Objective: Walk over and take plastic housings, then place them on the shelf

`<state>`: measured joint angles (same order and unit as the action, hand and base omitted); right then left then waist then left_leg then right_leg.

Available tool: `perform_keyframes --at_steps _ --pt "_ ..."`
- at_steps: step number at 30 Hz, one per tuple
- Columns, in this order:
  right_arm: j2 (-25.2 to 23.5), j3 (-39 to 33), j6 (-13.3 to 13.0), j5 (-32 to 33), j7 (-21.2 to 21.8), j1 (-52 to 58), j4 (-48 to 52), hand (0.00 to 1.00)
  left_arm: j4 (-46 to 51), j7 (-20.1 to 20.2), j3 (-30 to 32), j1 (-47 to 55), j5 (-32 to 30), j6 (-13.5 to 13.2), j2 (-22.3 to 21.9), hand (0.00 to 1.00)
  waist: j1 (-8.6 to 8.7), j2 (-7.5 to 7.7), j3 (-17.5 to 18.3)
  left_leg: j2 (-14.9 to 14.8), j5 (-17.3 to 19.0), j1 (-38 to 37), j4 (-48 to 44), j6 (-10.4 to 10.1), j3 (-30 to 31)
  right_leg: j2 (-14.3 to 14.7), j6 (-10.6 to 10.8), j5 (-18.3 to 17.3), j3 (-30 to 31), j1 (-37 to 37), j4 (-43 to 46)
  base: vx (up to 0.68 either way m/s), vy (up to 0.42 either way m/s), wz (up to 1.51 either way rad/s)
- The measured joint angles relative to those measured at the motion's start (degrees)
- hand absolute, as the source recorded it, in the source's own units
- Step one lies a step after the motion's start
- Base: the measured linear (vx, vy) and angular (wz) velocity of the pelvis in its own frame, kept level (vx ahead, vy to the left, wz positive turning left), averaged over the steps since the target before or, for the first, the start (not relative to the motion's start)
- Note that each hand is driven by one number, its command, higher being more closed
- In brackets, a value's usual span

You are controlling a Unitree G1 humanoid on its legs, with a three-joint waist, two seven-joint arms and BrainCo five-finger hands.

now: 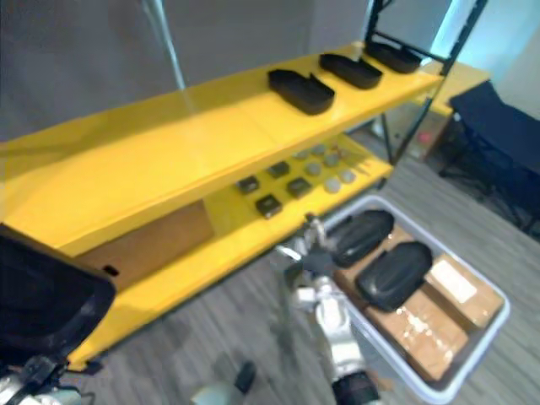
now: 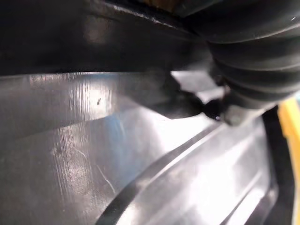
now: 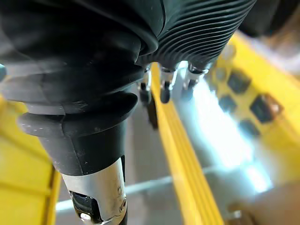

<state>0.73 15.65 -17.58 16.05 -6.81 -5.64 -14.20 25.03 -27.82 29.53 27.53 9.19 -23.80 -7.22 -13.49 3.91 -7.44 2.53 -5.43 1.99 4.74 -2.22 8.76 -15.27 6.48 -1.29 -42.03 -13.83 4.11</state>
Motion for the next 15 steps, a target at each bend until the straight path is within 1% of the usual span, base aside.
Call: perform_keyframes --at_steps 2,3,4,5,6,7,8,9,10,11,13,14,15 --pt "0.26 1.59 0.36 -0.11 0.92 -0.43 0.0 0.0 0.0 0.67 0.44 0.1 -0.08 -0.53 -0.05 1.0 -0.01 0.1 0.06 -0.68 0.33 -0.21 -0.04 0.07 -2.11 0.08 -1.65 -1.43 1.98 1.15 0.3 -0.02 -0.02 -0.47" --pt "0.35 2.15 0.52 -0.15 1.16 -0.55 0.02 0.0 0.0 0.92 0.61 0.07 -0.13 -0.82 -0.04 1.0 0.01 0.12 0.08 -0.94 0.36 -0.2 -0.06 0.03 -2.79 0.19 -1.57 -1.68 2.82 1.6 0.31 -0.04 -0.05 -0.55" --pt "0.63 2.68 0.67 -0.4 2.02 -0.8 0.2 0.0 0.0 1.43 0.45 -0.23 -0.29 -1.39 0.29 1.0 0.38 0.6 -0.3 -1.09 1.15 0.46 -2.09 -0.09 -3.52 0.29 -0.92 -2.15 3.47 1.56 0.27 -0.07 -0.054 -0.37" --pt "1.21 2.68 1.67 -1.17 2.51 -0.76 0.4 0.0 0.0 1.78 -0.41 -1.52 -0.74 -1.62 0.81 1.0 0.82 0.64 -0.62 -1.05 2.84 2.34 -6.01 0.02 -4.28 0.48 -0.26 -2.58 3.43 1.51 0.21 -0.07 -0.043 -0.3" --pt "1.61 2.67 2.3 -1.17 2.73 -0.75 0.54 0.0 0.0 1.81 -1.12 -2.19 -0.74 -1.83 1.08 1.0 1.03 0.58 -0.65 -1.14 3.87 3.62 -7.99 0.11 -4.62 0.56 0.33 -2.82 3.24 1.44 0.17 -0.1 -0.034 -0.05" --pt "2.64 2.56 3.45 -1.1 2.83 -0.56 1.46 0.0 -0.07 1.97 -2.58 -3.77 -0.73 -2.18 1.72 1.0 2.01 0.15 -0.95 -1.35 5.79 5.33 -11.36 0.33 -5.33 0.8 2.09 -3.1 2.28 0.68 -0.2 -0.11 -0.032 0.33" --pt "4.22 1.83 4.14 -1.07 2.85 0.27 2.98 0.0 -0.21 2.24 -4.33 -6.28 -0.71 -2.39 2.51 1.0 3.12 -0.32 -1.26 -3.12 5.93 6.02 -12.49 0.48 -9.4 1.35 2.26 -3.02 0.56 -0.3 -0.6 -0.11 -0.031 0.56" --pt "4.93 1.29 4.22 -1.09 2.84 0.72 3.56 0.0 -0.25 2.58 -5.3 -7.44 -0.71 -2.65 2.91 1.0 3.64 -0.41 -1.32 -3.85 5.57 6.14 -12.49 0.37 -11.19 1.39 2.27 -3.02 -0.38 -0.55 -0.57 -0.1 -0.006 0.69" --pt "5.97 -0.23 4.35 -1.16 2.74 1.69 4.8 0.0 -0.24 3.15 -7.42 -9.06 -0.67 -3.71 3.27 1.0 3.87 -0.67 -1.4 -4.19 4.02 6.0 -11.03 -0.1 -12.47 1.35 2.29 -3.01 -1.33 -0.83 -0.46 -0.06 0.018 0.48" --pt "6.0 -1.17 4.35 -1.19 2.72 2.11 5.21 0.0 -0.16 3.37 -8.29 -9.59 -0.69 -4.18 3.39 1.0 3.91 -0.66 -1.4 -3.94 3.37 5.93 -10.03 -0.03 -12.35 1.24 2.26 -3.02 -1.71 -0.76 -0.44 -0.04 0.049 0.42" --pt "5.69 -4.41 4.35 -1.15 2.67 3.09 6.53 0.0 0.27 4.3 -10.34 -10.91 -0.72 -4.92 3.9 1.0 4.66 -0.71 -1.51 -3.27 1.19 5.63 -6.45 0.34 -12.13 0.76 1.77 -3.28 -1.84 0.29 0.53 0.0 0.074 0.32" --pt "5.47 -5.65 4.32 -1.13 2.96 3.7 6.73 0.0 0.26 5.54 -11.1 -11.33 -0.71 -4.95 4.45 1.0 5.06 -0.79 -1.55 -2.83 0.17 4.75 -4.7 0.63 -11.79 0.17 1.44 -3.45 -0.86 0.75 2.11 0.02 0.076 0.35" --pt "5.44 -6.76 4.24 -1.15 3.08 4.8 7.12 0.0 0.26 6.67 -12.11 -11.91 -0.75 -4.95 5.09 1.0 5.19 -0.85 -1.62 -2.44 -0.46 3.89 -3.55 0.9 -10.97 -0.31 1.41 -3.44 1.48 0.87 3.66 0.03 0.085 0.59"
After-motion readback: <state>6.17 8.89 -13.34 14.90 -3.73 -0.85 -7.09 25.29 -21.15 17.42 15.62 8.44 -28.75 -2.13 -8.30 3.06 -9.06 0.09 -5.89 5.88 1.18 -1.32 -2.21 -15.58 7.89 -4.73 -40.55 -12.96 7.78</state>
